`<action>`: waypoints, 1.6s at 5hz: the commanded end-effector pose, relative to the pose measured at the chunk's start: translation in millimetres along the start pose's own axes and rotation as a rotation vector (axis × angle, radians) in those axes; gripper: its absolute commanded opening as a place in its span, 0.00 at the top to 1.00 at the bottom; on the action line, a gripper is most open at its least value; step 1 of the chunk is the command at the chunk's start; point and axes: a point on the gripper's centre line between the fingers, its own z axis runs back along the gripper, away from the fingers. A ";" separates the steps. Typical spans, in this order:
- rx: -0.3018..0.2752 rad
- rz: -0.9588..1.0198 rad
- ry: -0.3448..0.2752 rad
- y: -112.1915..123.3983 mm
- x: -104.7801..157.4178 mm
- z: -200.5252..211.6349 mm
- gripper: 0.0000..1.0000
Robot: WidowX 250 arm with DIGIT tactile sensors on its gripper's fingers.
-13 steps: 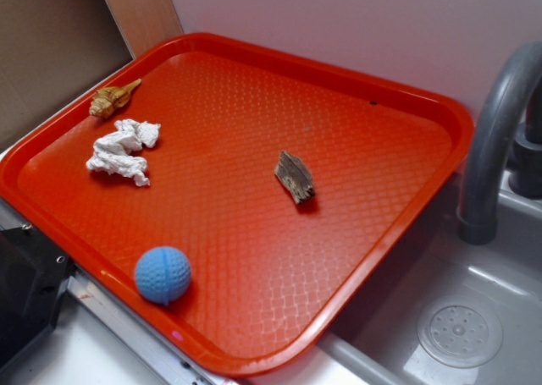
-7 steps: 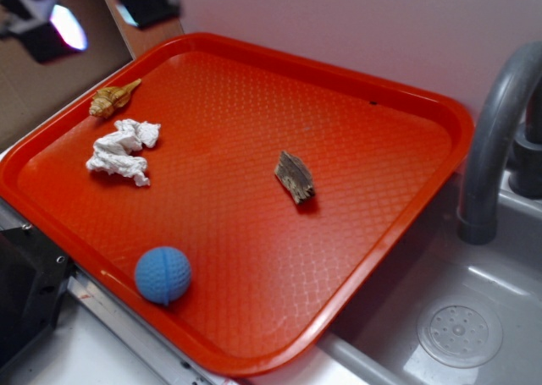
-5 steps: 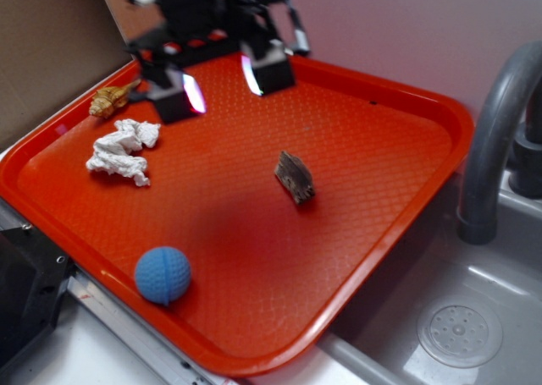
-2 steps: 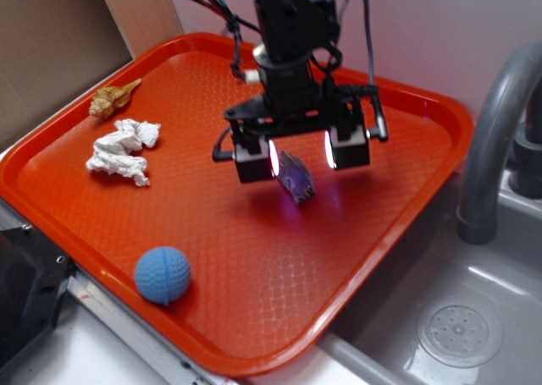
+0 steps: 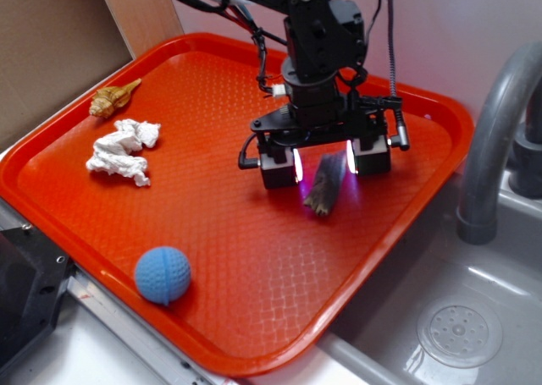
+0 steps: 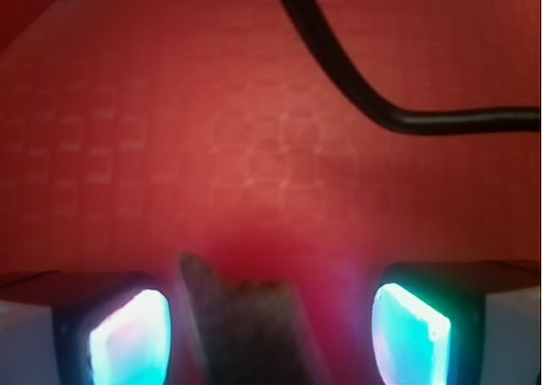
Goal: Grab the wood chip.
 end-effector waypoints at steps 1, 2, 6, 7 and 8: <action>-0.017 -0.064 -0.019 5.4 -16.7 0.4 1.00; -0.017 -0.066 -0.028 6.3 -17.9 0.6 1.00; -0.087 -0.504 -0.012 70.9 60.4 148.1 1.00; -0.105 -0.538 -0.058 90.1 61.1 173.9 1.00; -0.101 -0.501 -0.071 113.0 66.7 194.4 1.00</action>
